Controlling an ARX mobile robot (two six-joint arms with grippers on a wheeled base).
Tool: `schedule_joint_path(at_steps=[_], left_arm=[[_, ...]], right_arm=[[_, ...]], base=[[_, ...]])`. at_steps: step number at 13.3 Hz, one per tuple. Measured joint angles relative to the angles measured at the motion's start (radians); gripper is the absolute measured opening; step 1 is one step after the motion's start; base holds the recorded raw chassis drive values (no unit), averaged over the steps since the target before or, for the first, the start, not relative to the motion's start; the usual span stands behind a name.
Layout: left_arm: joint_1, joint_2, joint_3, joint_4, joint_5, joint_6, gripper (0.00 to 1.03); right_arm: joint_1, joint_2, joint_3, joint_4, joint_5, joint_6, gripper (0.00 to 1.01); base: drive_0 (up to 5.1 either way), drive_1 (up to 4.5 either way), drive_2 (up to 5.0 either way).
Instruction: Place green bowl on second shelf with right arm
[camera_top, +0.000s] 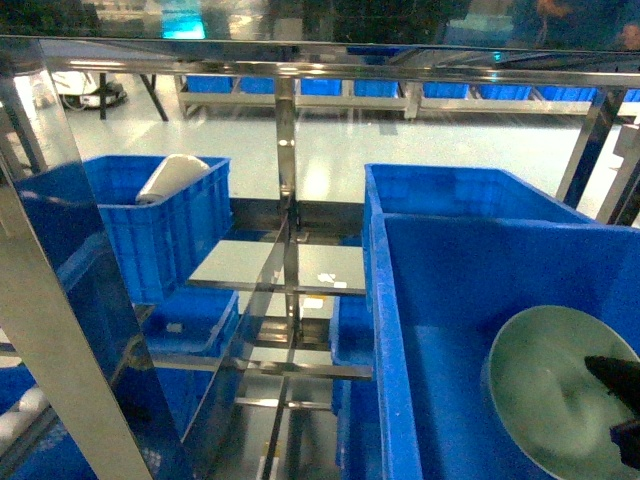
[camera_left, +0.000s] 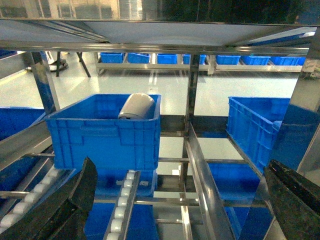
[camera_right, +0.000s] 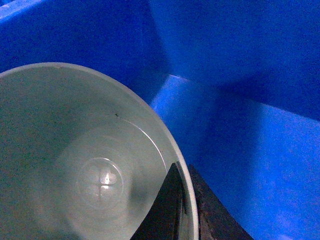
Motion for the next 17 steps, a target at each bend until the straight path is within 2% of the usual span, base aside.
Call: schedule_joint_path(at_steps=[4,6,8,10,11,12,14,17], left_arm=[[0.0,0.0,0.0,0.0,0.0,0.0,0.98],[0.0,0.0,0.0,0.001,0.0,0.0,0.98],[0.0,0.0,0.0,0.001,0.0,0.0,0.98],[0.0,0.0,0.0,0.001,0.0,0.0,0.98],[0.0,0.0,0.0,0.001,0.0,0.0,0.98],[0.0,0.0,0.0,0.001,0.0,0.0,0.98],[0.0,0.0,0.0,0.001,0.0,0.0,0.98],[0.0,0.0,0.0,0.001,0.0,0.0,0.98]], right_arm=[[-0.024,0.124,0.203,-0.199,-0.02,0.0,0.02],[-0.036,0.158,0.309,-0.27,-0.022,-0.017,0.02],[-0.027,0.174,0.344,-0.292,-0.021,-0.033,0.02],[-0.007,0.175,0.345,-0.279,-0.006,-0.033,0.02],[0.006,0.177,0.344,-0.28,0.01,-0.03,0.07],[0.013,0.177,0.33,-0.264,0.017,-0.03,0.2],[0.018,0.177,0.278,-0.241,0.023,-0.031,0.55],[0.018,0.169,0.219,-0.185,0.032,-0.031,0.86]], base=[[0.0,0.0,0.0],[0.0,0.0,0.0],[0.0,0.0,0.0],[0.0,0.0,0.0],[0.0,0.0,0.0],[0.0,0.0,0.0],[0.0,0.0,0.0],[0.0,0.0,0.0]])
